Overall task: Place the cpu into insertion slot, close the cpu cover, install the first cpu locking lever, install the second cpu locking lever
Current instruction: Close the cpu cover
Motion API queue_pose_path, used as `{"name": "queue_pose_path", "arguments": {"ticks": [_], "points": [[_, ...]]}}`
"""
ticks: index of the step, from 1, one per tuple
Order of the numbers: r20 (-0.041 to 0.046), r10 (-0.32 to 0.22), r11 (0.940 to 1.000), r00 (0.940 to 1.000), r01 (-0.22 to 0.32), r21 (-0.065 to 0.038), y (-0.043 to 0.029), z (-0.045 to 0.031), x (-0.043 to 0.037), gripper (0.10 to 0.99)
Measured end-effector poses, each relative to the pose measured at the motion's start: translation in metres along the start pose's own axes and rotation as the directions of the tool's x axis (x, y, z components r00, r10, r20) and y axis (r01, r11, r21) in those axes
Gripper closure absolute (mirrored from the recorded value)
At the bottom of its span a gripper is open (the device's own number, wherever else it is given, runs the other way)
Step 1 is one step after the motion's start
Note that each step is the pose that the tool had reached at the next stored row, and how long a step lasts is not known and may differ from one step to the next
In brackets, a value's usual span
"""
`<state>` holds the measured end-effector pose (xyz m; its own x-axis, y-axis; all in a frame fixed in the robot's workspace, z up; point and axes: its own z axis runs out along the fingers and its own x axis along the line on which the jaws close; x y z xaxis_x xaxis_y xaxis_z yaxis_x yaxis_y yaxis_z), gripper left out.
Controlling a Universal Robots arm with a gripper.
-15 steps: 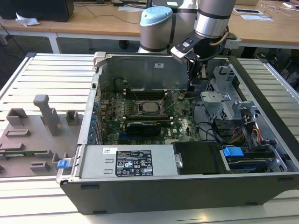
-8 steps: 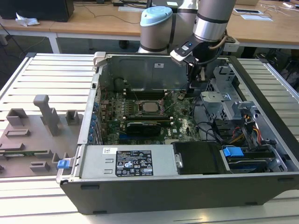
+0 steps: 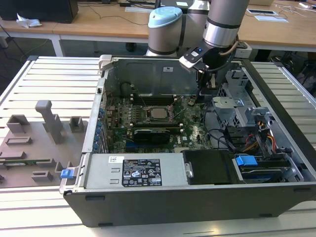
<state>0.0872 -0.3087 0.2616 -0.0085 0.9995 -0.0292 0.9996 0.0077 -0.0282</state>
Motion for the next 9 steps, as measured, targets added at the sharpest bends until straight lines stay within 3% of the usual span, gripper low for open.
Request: {"name": "queue_pose_path", "arguments": {"ticks": [6,9], "points": [[-0.0001,0.000,1.0000,1.0000,0.000,0.000,-0.0133,0.0107,0.0004,0.980],[-0.0001,0.000,1.0000,1.0000,0.000,0.000,-0.0202,0.0119,0.0005,0.980]]}}
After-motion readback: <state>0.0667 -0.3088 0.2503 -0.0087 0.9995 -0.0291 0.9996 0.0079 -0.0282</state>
